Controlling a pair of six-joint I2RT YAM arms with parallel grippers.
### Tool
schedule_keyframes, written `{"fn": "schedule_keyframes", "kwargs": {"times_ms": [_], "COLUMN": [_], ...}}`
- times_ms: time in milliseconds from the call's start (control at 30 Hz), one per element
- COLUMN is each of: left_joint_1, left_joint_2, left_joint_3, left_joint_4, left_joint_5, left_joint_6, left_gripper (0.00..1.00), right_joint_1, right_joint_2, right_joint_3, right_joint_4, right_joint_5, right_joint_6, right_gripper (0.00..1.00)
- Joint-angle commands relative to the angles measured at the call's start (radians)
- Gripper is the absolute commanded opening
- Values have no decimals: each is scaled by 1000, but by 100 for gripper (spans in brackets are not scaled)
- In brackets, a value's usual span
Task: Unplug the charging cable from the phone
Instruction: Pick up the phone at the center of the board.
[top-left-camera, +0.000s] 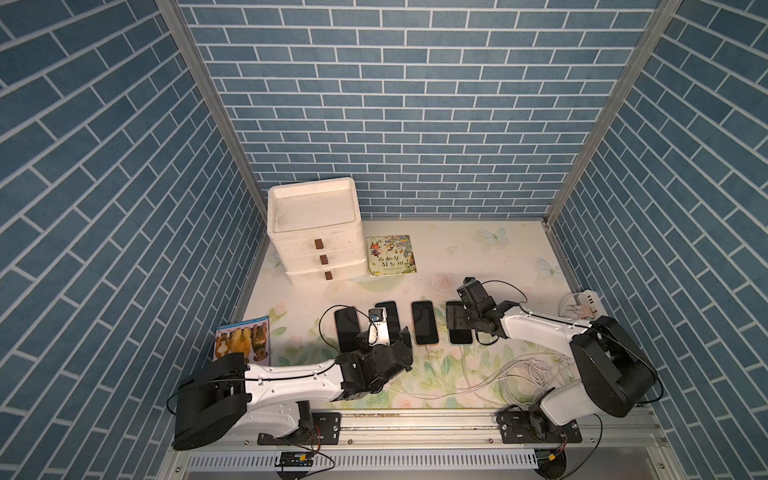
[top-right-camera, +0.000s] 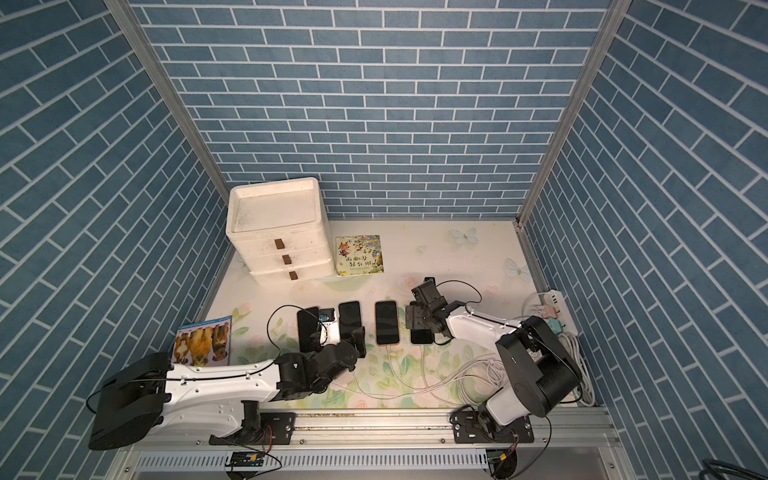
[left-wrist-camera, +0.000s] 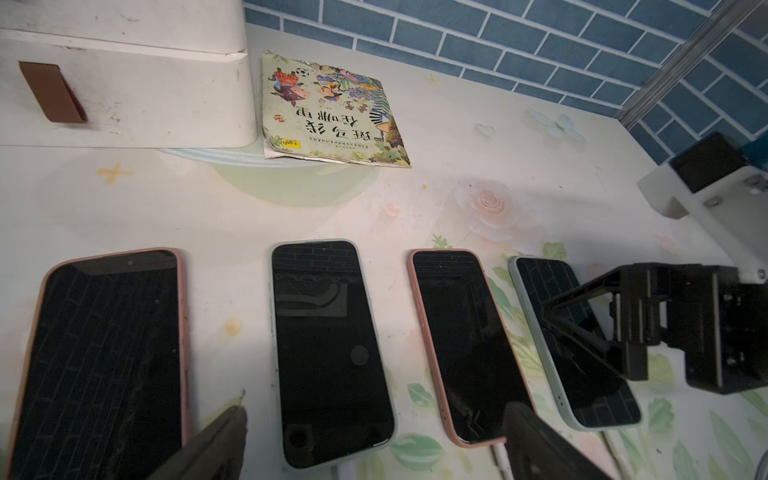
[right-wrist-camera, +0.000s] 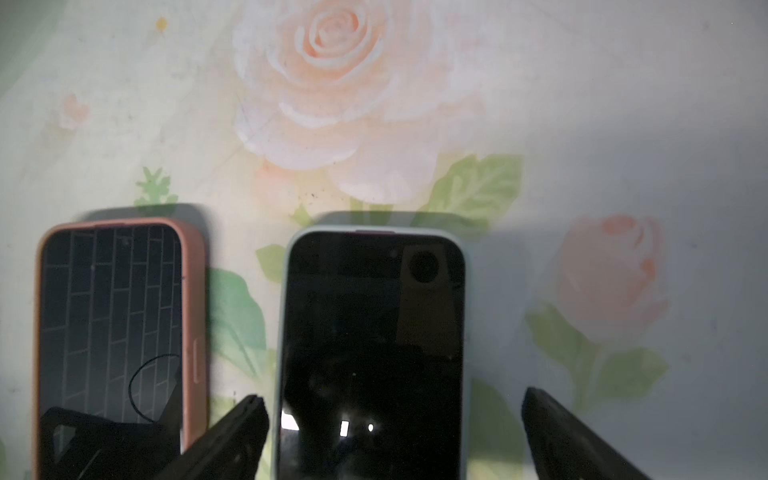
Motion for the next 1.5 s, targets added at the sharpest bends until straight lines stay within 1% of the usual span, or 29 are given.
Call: {"fn": "schedule_keyframes", "kwargs": {"times_ms": [0, 133, 233, 367, 533, 667, 733, 833, 967, 1033, 1100, 1167, 1233, 1300, 1367, 1467], "left_joint_1": [-11, -15, -17, -19, -20, -20, -20, -19, -18, -19, -19, -19, -19, -18, -19, -19], "left_joint_2": [14, 28, 51, 70, 104, 137, 154, 182, 225, 227, 218, 216, 229, 247, 261, 281], "left_joint_3": [11, 3, 4, -1, 30, 38, 38, 59, 138, 148, 121, 90, 73, 62, 51, 23], "left_joint_4": [32, 52, 62, 97, 76, 90, 107, 112, 62, 81, 148, 209, 255, 298, 353, 436], "left_joint_5": [-34, -40, -37, -6, 41, 83, 112, 176, 306, 371, 418, 433, 437, 444, 456, 470], "left_joint_6": [-27, -28, -26, -27, -26, -26, -25, -13, 41, 62, 80, 84, 82, 82, 83, 83], "left_gripper": [100, 100, 100, 100, 100, 100, 100, 98, 95, 95, 95, 94, 93, 90, 88, 87], "right_joint_1": [13, 18, 41, 51, 49, 50, 50, 51, 50, 50, 51, 49, 50, 51, 49, 50], "right_joint_2": [-7, -15, 9, 48, 63, 86, 92, 89, 81, 79, 73, 69, 51, 32, 14, -19], "right_joint_3": [15, -15, -1, 34, 47, 44, 38, 23, 17, 17, 17, 15, 6, -2, -6, -20], "right_joint_4": [-51, -21, -30, -79, -114, -119, -117, -104, -89, -85, -86, -85, -68, -60, -57, -37], "right_joint_5": [31, -8, 6, 31, 30, 25, 25, 20, 8, 11, 14, 19, 22, 24, 39, 47], "right_joint_6": [40, 55, 69, 86, 99, 103, 107, 112, 112, 112, 112, 111, 109, 109, 108, 98], "right_gripper": [100, 100, 100, 100, 100, 93, 88, 85, 83, 77, 68, 58, 44, 36, 30, 26]}}
